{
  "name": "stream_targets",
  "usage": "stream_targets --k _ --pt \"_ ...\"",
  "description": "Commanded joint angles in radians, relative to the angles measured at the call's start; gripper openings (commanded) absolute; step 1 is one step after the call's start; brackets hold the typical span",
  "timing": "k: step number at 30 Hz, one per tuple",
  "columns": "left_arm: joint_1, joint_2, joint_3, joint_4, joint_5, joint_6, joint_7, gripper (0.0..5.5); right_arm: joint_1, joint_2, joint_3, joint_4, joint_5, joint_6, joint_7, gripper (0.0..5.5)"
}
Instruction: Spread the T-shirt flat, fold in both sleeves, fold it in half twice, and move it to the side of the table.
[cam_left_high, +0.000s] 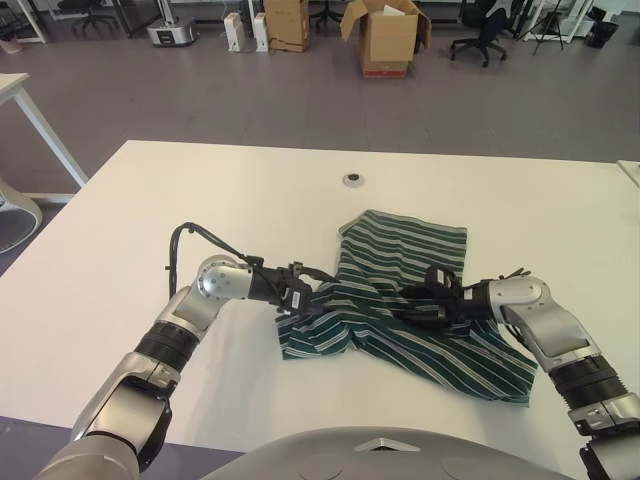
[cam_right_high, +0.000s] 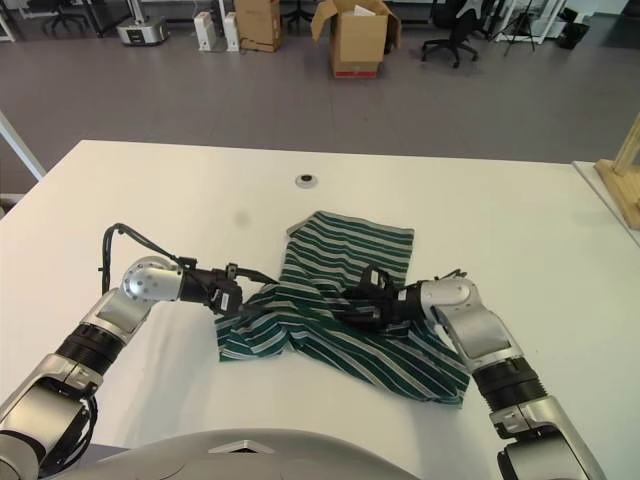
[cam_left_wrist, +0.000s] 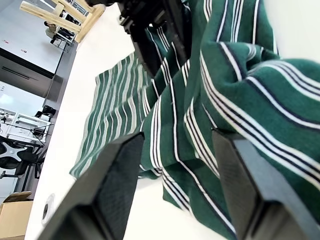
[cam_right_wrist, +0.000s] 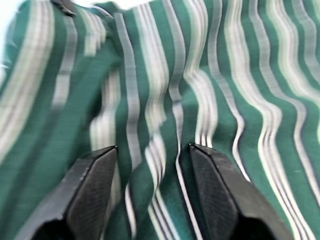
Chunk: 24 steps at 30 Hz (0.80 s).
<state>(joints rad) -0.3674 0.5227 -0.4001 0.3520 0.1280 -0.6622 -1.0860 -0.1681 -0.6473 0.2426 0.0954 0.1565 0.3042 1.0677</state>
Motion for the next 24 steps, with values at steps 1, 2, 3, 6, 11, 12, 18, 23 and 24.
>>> stream_targets --k 1,2,3,6,11,12,18,23,24 --pt "-0.077 -0.009 -0.037 0.139 0.178 -0.090 0.139 2.48 -0.008 0.023 0.009 0.096 -0.063 -0.030 -0.076 2.68" --pt "-0.091 -0.009 -0.051 0.178 0.231 -0.126 0.184 2.48 -0.010 0.027 0.010 0.097 -0.054 -0.029 -0.076 2.68" --pt "-0.102 -0.014 -0.054 0.220 0.264 -0.148 0.233 2.48 -0.013 0.029 0.014 0.098 -0.051 -0.032 -0.077 2.68" --pt "-0.138 -0.029 -0.042 0.320 0.286 -0.186 0.342 2.48 -0.011 0.029 0.018 0.102 -0.049 -0.039 -0.074 2.68" --pt "-0.184 -0.023 -0.078 0.451 0.376 -0.255 0.465 2.48 0.004 0.032 0.030 0.088 -0.043 -0.037 -0.067 2.68" --pt "-0.192 -0.022 -0.084 0.471 0.385 -0.262 0.479 2.48 0.005 0.031 0.031 0.087 -0.042 -0.036 -0.066 2.68" --pt "-0.216 -0.030 -0.198 0.533 0.375 -0.430 0.403 2.48 0.005 0.031 0.032 0.089 -0.038 -0.032 -0.067 2.68" --pt "-0.261 -0.008 -0.368 0.392 0.194 -0.593 0.202 2.48 0.005 0.033 0.037 0.111 -0.048 -0.033 -0.076 2.68" --pt "-0.274 0.000 -0.388 0.344 0.154 -0.593 0.178 2.48 0.006 0.032 0.041 0.127 -0.057 -0.038 -0.081 2.68"
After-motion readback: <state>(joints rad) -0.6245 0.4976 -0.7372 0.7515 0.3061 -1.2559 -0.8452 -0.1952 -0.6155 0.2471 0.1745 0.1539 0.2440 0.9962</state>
